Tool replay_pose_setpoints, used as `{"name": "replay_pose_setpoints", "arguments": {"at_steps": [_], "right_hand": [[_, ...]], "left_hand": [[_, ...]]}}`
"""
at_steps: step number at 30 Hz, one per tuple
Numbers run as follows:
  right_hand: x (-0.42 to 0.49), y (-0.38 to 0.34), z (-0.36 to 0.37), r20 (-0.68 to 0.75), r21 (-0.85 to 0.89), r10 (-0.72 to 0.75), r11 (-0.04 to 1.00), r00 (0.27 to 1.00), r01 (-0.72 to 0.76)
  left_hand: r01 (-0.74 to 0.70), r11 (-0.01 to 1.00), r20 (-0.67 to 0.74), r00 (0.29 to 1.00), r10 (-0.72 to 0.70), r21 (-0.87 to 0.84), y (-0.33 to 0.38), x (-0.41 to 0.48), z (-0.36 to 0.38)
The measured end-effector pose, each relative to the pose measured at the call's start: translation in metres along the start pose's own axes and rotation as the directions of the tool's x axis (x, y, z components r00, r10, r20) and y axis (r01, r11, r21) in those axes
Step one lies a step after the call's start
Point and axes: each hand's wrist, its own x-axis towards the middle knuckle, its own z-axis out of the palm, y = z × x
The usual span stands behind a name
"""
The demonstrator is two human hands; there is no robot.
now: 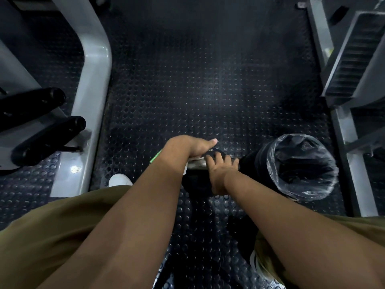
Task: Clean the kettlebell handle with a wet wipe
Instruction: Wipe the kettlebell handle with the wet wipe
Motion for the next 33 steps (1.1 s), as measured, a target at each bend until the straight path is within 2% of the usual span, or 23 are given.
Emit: {"name": "replay_pose_setpoints", "arguments": {"at_steps": [3, 7, 9, 11, 13, 19, 23, 25, 27, 30, 33], "right_hand": [[0.000, 0.000, 0.002, -0.025, 0.015, 0.005, 1.000, 1.000, -0.005], [-0.003, 0.002, 0.003, -0.054, 0.038, -0.026, 0.999, 0.998, 0.028], [-0.001, 0.002, 0.003, -0.049, 0.033, -0.019, 0.999, 0.999, 0.021], [0.001, 0.001, 0.003, -0.026, 0.021, -0.003, 1.000, 1.000, 0.003], [0.001, 0.000, 0.002, -0.014, 0.001, -0.001, 1.000, 1.000, 0.001], [0.000, -0.001, 0.001, 0.003, 0.002, 0.012, 1.000, 1.000, -0.012], [-0.003, 0.000, 0.002, -0.049, 0.039, -0.005, 0.999, 0.999, 0.007], [-0.004, 0.002, 0.004, -0.068, 0.043, -0.028, 0.999, 0.997, 0.031], [-0.004, 0.003, 0.006, -0.075, 0.043, -0.033, 0.998, 0.997, 0.036], [-0.001, 0.001, 0.005, -0.054, 0.034, -0.013, 0.999, 0.998, 0.015], [0.001, -0.001, 0.003, -0.027, 0.012, 0.013, 1.000, 1.000, -0.012]], "left_hand": [[-0.039, 0.997, -0.024, 0.999, 0.037, -0.072, -0.024, 0.009, 0.019], [-0.036, 0.981, -0.131, 0.991, 0.011, -0.189, -0.046, 0.023, 0.030], [-0.046, 0.967, -0.071, 0.997, 0.029, -0.249, -0.044, 0.029, 0.020], [0.005, 0.954, 0.046, 0.999, 0.009, -0.300, -0.037, 0.034, 0.005], [0.071, 0.926, 0.100, 0.994, -0.037, -0.370, -0.027, 0.030, -0.007], [0.040, 0.967, 0.033, 0.999, -0.033, -0.251, -0.018, 0.018, 0.001], [-0.127, 0.987, -0.092, 0.989, 0.118, -0.100, -0.037, 0.029, 0.027], [-0.121, 0.985, -0.194, 0.976, 0.095, -0.123, -0.050, 0.039, 0.034], [-0.115, 0.981, -0.209, 0.974, 0.081, -0.156, -0.057, 0.041, 0.033], [-0.119, 0.974, -0.089, 0.991, 0.103, -0.192, -0.048, 0.032, 0.017], [-0.031, 0.967, 0.073, 0.996, 0.051, -0.253, -0.029, 0.016, -0.006]]}}
